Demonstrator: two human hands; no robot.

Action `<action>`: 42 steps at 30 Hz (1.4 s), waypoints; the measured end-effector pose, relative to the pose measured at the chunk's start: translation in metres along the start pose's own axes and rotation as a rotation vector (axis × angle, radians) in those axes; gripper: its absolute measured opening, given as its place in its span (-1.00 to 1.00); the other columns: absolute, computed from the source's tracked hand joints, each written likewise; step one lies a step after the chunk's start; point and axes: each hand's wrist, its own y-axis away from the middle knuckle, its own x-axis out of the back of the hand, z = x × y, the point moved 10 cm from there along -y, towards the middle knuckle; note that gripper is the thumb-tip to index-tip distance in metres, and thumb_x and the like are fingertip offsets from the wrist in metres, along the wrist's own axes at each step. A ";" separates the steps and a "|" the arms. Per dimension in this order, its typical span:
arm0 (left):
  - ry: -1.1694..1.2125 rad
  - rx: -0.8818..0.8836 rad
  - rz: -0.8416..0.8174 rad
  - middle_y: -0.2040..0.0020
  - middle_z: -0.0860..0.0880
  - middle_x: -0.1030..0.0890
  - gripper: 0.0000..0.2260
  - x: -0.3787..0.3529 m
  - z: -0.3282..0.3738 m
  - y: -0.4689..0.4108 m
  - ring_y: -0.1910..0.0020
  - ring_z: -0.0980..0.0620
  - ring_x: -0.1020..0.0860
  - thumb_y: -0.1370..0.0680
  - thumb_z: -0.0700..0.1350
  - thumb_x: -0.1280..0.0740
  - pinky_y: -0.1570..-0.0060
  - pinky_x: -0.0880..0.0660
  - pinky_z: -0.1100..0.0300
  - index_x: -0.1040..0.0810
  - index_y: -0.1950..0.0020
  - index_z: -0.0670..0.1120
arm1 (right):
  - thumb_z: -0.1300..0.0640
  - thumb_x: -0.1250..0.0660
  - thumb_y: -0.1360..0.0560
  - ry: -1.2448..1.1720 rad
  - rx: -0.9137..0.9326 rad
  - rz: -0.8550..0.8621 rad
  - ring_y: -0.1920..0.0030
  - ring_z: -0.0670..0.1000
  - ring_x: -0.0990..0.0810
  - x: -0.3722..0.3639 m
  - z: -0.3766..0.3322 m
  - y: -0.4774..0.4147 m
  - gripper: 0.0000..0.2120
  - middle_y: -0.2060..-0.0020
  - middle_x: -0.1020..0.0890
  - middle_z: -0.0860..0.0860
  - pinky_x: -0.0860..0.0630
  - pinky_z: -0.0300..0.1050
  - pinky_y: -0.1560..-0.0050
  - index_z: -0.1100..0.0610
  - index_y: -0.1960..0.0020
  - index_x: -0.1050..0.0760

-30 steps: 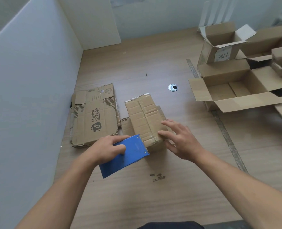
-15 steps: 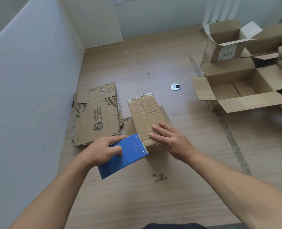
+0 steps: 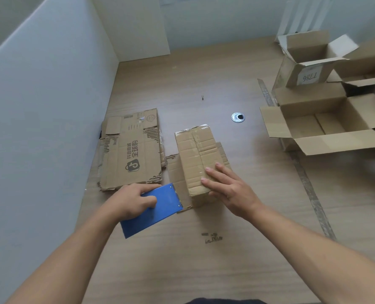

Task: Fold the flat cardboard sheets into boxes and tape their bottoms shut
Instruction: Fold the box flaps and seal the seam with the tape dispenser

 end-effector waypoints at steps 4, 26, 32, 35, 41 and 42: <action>-0.071 0.008 0.050 -0.16 0.14 -0.58 -0.41 -0.004 0.008 -0.008 -0.09 0.02 -0.49 -0.30 0.13 -0.15 -0.09 -0.53 0.04 -0.40 -0.33 0.47 | -0.06 -0.19 -0.61 -0.022 -0.031 -0.038 -0.48 0.09 -0.32 -0.001 0.001 -0.001 -0.65 -0.42 -0.46 -0.05 -0.52 0.10 -0.26 -0.05 -0.35 -0.52; -0.131 0.146 0.351 0.06 -0.03 -0.42 -0.33 -0.085 -0.066 0.004 0.17 -0.06 -0.47 -0.62 -0.08 -0.15 0.30 -0.40 0.08 0.15 -0.60 0.25 | -0.13 -0.16 -0.57 -0.084 -0.205 -0.081 -0.52 0.04 -0.20 -0.008 -0.004 0.006 -0.58 -0.43 -0.35 -0.16 -0.17 -0.11 -0.46 -0.04 -0.34 -0.54; -0.140 0.193 0.454 0.11 -0.03 -0.40 -0.29 -0.104 -0.093 0.012 0.23 -0.02 -0.38 -0.65 -0.05 -0.19 0.33 -0.32 0.12 0.27 -0.58 0.18 | 0.02 -0.30 -0.55 -0.095 -0.229 -0.069 -0.50 0.08 -0.22 -0.008 -0.008 0.009 -0.64 -0.41 -0.39 -0.11 0.01 -0.36 -0.48 0.00 -0.33 -0.54; -0.107 0.195 0.450 0.08 -0.05 -0.40 -0.25 -0.107 -0.090 0.011 0.17 -0.04 -0.42 -0.64 -0.04 -0.19 0.29 -0.39 0.10 0.40 -0.48 0.20 | -0.06 -0.25 -0.56 -0.108 -0.226 -0.063 -0.49 0.07 -0.22 -0.007 -0.014 0.010 -0.62 -0.41 -0.39 -0.10 0.00 -0.36 -0.48 0.00 -0.32 -0.55; -0.017 0.102 0.676 -0.36 -0.16 -0.44 -0.57 -0.066 -0.058 0.026 -0.23 -0.21 -0.41 -0.58 0.02 -0.26 -0.21 -0.41 -0.02 -0.44 -0.45 -0.01 | 0.03 -0.32 -0.52 -0.110 -0.256 -0.056 -0.49 0.02 -0.20 -0.010 -0.019 0.011 -0.63 -0.42 -0.39 -0.08 0.01 -0.38 -0.46 -0.01 -0.32 -0.55; 0.052 0.014 0.769 -0.32 -0.14 -0.49 -0.61 -0.057 -0.046 0.032 -0.20 -0.20 -0.44 -0.55 0.03 -0.28 -0.20 -0.43 -0.02 -0.55 -0.34 -0.07 | 0.01 -0.31 -0.53 -0.110 -0.257 -0.056 -0.50 0.02 -0.20 -0.010 -0.021 0.011 -0.64 -0.42 -0.39 -0.08 0.01 -0.38 -0.46 -0.02 -0.32 -0.55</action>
